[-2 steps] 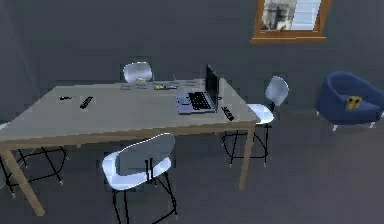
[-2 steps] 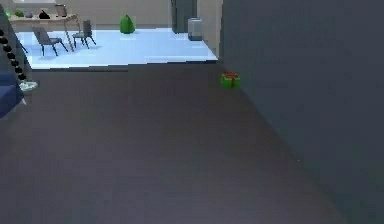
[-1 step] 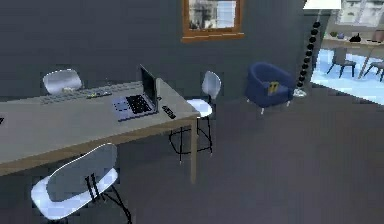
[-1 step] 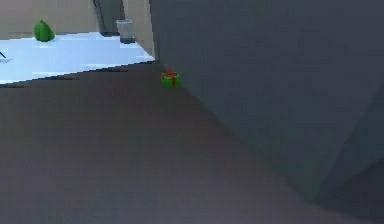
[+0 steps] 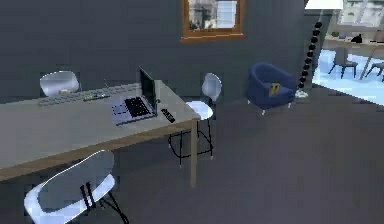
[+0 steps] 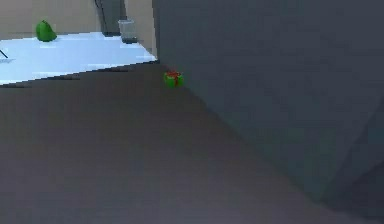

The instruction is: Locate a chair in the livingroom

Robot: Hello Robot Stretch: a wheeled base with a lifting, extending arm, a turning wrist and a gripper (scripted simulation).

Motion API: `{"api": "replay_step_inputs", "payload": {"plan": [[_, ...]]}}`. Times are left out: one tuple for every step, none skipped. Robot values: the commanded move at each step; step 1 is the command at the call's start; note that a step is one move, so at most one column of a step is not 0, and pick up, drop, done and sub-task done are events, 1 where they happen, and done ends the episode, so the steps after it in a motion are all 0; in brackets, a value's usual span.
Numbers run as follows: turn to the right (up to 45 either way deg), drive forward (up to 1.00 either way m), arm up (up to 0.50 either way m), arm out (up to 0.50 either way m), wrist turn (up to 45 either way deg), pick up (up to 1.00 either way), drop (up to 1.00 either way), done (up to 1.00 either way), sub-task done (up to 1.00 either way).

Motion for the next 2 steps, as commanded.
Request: {"api": "replay_step_inputs", "payload": {"plan": [[-39.0, 0.0, 0.0, 0.0, 0.0, 0.0, 0.0, 0.0, 0.0], [0.0, 0.0, 0.0, 0.0, 0.0, 0.0, 0.0, 1.0, 0.0]]}}
